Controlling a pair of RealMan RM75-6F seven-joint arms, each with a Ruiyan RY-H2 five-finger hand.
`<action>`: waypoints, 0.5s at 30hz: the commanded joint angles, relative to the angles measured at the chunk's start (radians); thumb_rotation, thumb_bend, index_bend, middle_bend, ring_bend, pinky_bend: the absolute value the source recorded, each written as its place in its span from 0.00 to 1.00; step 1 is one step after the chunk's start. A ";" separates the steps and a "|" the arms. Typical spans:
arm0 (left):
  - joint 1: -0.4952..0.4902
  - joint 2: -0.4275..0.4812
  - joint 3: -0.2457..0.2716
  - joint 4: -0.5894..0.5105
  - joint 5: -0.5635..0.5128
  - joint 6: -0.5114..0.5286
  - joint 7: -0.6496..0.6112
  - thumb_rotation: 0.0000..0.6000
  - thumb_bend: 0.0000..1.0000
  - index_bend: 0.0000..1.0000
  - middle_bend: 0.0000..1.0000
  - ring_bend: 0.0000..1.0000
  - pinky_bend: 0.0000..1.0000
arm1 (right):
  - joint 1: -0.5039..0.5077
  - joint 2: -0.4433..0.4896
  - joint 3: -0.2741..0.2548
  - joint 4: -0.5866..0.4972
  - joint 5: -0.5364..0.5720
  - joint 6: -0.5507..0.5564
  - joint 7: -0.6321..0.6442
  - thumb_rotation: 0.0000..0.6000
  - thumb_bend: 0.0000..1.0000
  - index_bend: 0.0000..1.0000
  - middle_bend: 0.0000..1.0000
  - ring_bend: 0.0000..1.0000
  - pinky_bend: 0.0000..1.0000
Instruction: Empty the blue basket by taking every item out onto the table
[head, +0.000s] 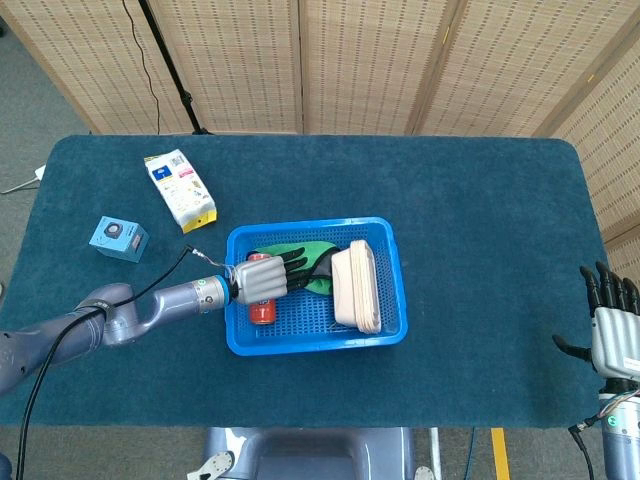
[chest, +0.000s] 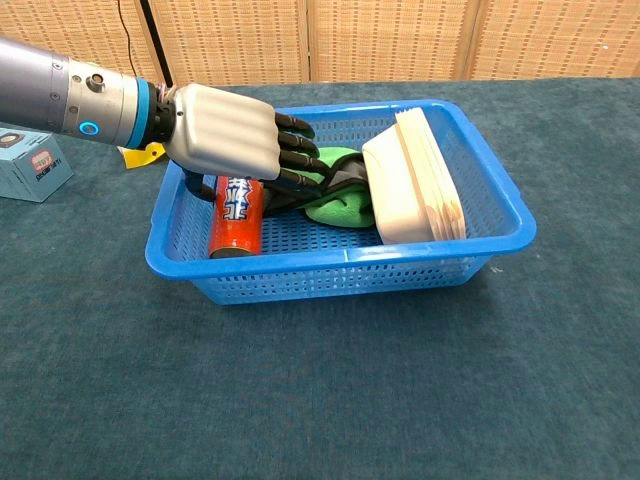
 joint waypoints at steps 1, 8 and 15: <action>-0.002 -0.005 0.008 0.010 0.004 -0.007 0.006 1.00 0.00 0.00 0.00 0.00 0.00 | 0.000 0.001 0.000 -0.001 0.003 -0.002 -0.001 1.00 0.00 0.00 0.00 0.00 0.00; 0.000 -0.022 0.025 0.030 0.024 0.013 0.006 1.00 0.00 0.00 0.00 0.00 0.09 | 0.002 0.004 0.001 -0.004 0.012 -0.011 0.000 1.00 0.00 0.00 0.00 0.00 0.00; -0.009 -0.036 0.065 0.072 0.105 0.104 -0.023 1.00 0.20 0.56 0.42 0.42 0.53 | 0.003 0.009 0.001 -0.009 0.018 -0.018 0.004 1.00 0.00 0.00 0.00 0.00 0.00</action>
